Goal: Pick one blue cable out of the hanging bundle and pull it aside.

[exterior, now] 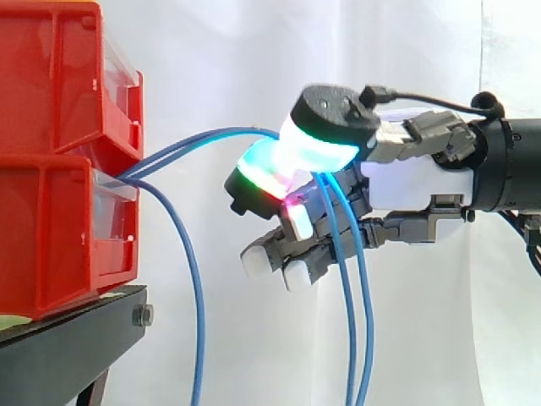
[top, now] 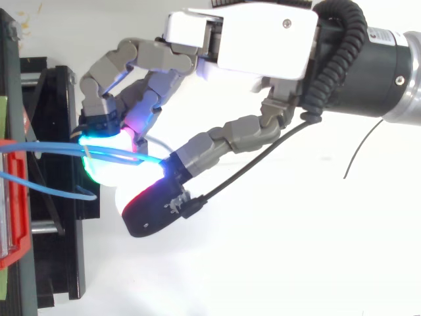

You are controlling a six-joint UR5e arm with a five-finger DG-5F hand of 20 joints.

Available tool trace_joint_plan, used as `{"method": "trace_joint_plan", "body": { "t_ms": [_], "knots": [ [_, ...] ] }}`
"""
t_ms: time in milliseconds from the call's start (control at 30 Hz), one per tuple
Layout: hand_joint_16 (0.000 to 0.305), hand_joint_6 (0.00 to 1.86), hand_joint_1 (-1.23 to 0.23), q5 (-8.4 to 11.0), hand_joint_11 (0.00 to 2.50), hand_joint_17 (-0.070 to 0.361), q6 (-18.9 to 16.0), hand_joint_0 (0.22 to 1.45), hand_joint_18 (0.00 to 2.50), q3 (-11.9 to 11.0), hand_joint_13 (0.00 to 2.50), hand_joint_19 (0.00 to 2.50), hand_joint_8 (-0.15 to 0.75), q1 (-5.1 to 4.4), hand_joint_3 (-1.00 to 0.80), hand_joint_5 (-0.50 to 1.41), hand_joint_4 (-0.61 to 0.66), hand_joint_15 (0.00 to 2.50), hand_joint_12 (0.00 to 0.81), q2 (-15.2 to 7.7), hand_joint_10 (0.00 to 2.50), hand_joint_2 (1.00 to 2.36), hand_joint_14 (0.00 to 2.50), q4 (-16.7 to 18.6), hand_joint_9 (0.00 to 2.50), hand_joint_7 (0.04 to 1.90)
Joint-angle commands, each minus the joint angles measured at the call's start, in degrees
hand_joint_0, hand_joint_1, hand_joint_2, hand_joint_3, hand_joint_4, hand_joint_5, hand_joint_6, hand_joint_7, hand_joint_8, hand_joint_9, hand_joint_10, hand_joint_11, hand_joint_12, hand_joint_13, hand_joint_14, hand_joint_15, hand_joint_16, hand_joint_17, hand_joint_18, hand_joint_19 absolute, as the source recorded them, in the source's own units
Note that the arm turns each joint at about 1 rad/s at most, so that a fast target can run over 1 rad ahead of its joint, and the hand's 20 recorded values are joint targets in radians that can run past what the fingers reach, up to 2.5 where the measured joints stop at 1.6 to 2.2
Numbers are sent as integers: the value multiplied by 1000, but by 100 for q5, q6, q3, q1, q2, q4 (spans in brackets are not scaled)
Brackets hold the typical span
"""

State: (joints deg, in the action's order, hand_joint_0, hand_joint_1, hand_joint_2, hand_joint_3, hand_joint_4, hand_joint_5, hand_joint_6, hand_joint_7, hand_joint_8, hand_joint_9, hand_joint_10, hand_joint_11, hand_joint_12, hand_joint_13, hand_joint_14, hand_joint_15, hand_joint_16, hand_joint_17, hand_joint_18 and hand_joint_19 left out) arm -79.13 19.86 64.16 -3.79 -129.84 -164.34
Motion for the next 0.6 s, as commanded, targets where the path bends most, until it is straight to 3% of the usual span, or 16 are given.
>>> {"method": "trace_joint_plan", "body": {
  "t_ms": [0,33,167,200,233,333,467,567],
  "knots": [
    [53,913,-608,2,661,120,0,489,690,0,713,531,314,1,-500,-154,64,405,399,2,18,1000,15,7,1030,985],
    [54,908,-442,-6,658,121,0,494,682,0,715,542,322,1,-500,-150,57,412,401,-7,18,1000,15,7,1049,1000],
    [52,902,-312,2,656,117,0,532,641,0,709,585,313,10,-500,-150,48,419,394,2,21,1000,15,7,1043,1036],
    [51,900,-338,2,656,115,0,549,633,0,706,590,314,10,-500,-151,51,423,389,2,19,1000,16,7,1050,1054],
    [50,898,-464,-6,663,113,0,567,628,0,709,589,312,10,-395,-152,59,418,389,2,20,1009,15,-2,1047,1080],
    [51,907,-632,2,674,115,0,557,656,0,720,582,315,10,-222,-151,69,415,388,-7,20,1016,17,-2,1047,1081],
    [50,925,-743,2,687,113,0,579,673,0,723,574,315,10,-125,-158,56,417,384,2,23,1022,17,-2,1034,1055],
    [49,924,-792,-6,685,111,0,606,694,0,727,554,309,10,-95,-159,17,415,381,2,22,1024,16,-2,1023,1180]
  ]
}}
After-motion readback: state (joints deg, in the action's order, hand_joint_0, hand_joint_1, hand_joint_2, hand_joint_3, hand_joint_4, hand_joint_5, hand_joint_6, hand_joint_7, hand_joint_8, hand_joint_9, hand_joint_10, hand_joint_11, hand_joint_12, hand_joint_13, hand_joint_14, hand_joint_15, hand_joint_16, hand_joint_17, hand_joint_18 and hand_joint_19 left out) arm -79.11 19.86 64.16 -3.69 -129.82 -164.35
